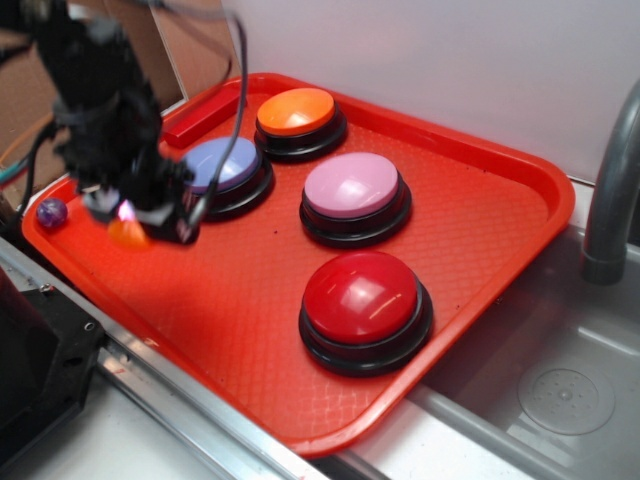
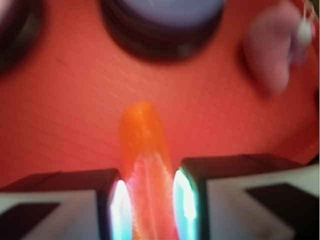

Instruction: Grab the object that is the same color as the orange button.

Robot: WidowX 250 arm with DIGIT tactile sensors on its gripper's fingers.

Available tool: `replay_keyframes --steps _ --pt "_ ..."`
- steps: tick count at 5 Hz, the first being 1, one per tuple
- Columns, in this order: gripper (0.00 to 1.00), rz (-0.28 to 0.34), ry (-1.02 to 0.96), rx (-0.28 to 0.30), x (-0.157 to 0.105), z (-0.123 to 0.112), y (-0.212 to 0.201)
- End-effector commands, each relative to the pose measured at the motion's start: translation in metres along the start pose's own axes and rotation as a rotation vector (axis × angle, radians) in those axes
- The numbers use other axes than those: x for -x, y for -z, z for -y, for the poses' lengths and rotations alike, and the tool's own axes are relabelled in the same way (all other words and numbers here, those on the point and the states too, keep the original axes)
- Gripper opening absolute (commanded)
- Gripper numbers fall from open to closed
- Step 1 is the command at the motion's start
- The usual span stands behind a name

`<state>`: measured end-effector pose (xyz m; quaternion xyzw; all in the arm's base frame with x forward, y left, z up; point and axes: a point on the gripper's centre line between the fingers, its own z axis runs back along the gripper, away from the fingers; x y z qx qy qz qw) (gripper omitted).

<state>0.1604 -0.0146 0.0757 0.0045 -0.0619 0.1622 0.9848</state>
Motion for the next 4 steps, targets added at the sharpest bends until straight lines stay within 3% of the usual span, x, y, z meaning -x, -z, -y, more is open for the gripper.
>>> replay_keyframes --steps 1,3,4 --pt "0.00 -0.048 0.137 0.055 -0.032 0.026 -0.075" --pt "0.00 -0.108 0.203 0.050 -0.044 0.030 -0.085" --pt "0.00 -0.120 0.242 0.014 -0.045 0.030 -0.075"
